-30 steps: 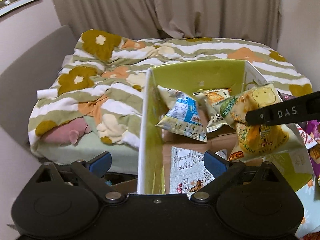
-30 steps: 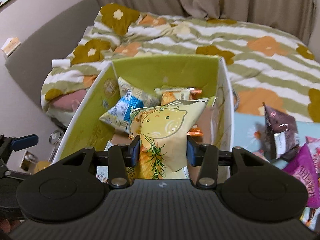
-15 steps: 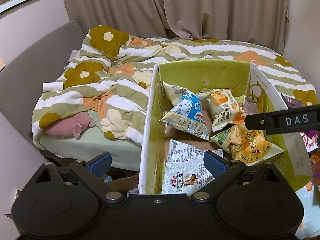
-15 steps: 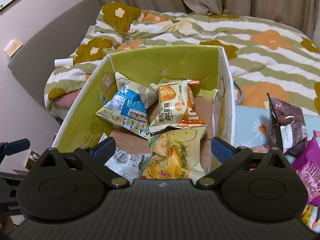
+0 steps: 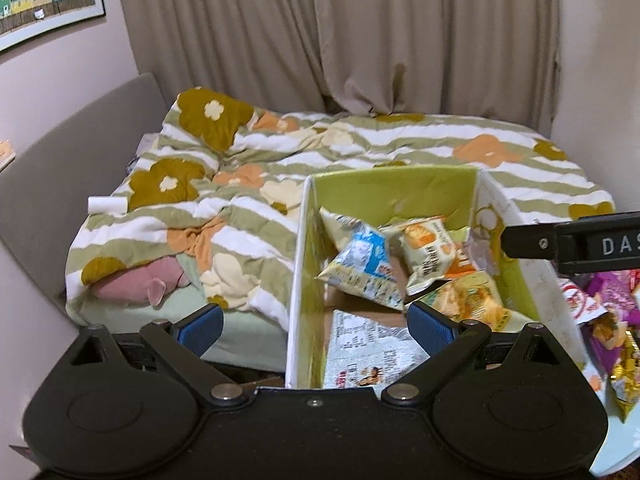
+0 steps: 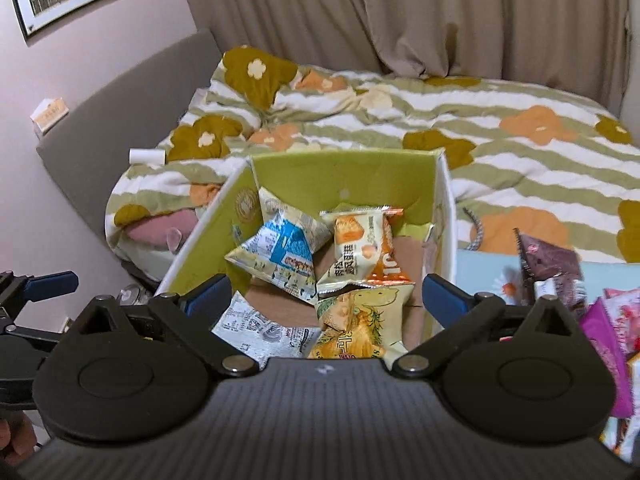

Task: Organize snacks
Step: 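Withdraw both tools from the box back toward the snack pile, then grasp the gold snack bag with left tool while right tool grasps the red stick-snack bag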

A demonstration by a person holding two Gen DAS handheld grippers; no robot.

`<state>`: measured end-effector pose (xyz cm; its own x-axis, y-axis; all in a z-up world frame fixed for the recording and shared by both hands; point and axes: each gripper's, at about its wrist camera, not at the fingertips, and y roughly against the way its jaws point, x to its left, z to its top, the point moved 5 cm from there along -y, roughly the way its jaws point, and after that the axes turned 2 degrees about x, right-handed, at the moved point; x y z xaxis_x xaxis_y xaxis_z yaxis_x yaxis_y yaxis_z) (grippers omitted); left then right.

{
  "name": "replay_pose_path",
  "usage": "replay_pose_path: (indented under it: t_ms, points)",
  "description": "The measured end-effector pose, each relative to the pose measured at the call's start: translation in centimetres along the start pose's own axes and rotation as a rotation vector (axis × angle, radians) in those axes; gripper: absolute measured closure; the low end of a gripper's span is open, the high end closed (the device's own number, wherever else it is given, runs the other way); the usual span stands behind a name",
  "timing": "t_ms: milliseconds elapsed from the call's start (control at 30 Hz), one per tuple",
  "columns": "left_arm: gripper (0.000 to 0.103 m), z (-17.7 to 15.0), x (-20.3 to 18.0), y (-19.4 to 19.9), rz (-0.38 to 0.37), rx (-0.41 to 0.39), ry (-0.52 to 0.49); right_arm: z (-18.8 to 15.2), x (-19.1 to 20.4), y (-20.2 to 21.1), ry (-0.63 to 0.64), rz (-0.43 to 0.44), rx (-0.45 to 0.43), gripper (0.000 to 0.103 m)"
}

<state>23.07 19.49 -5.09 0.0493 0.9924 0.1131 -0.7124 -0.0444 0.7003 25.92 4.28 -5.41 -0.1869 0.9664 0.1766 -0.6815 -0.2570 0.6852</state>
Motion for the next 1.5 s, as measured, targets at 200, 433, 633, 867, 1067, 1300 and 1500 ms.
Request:
replay_pose_path:
  t_ms: [200, 433, 633, 867, 1067, 1300, 1500]
  points:
    - [0.003, 0.5, -1.1, 2.4, -0.078, -0.058, -0.034, -0.4, -0.4, 5.1, -0.035, -0.072, -0.087, 0.0]
    - [0.003, 1.0, -4.5, 4.8, -0.188, -0.124, -0.057, -2.2, -3.6, 10.5, -0.075, -0.184, -0.147, 0.0]
    - [0.003, 0.6, -9.2, 6.4, -0.245, -0.144, -0.105, -4.8, -8.5, 14.8, -0.122, -0.282, -0.187, 0.0]
    - [0.003, -0.5, -17.1, 7.2, -0.312, -0.098, -0.131, -8.1, -15.9, 18.3, -0.162, -0.367, -0.17, 0.0]
    - [0.003, -2.3, -24.8, 6.2, -0.392, -0.018, -0.171, -10.9, -22.5, 19.9, -0.201, -0.406, -0.143, 0.0]
    - [0.003, -4.5, -30.8, 2.6, -0.426, 0.094, -0.151, -13.5, -28.3, 18.8, -0.221, -0.393, -0.073, 0.0]
    - [0.003, -7.0, -33.7, -2.2, -0.452, 0.196, -0.13, -15.4, -31.4, 15.7, -0.227, -0.368, -0.023, 0.0]
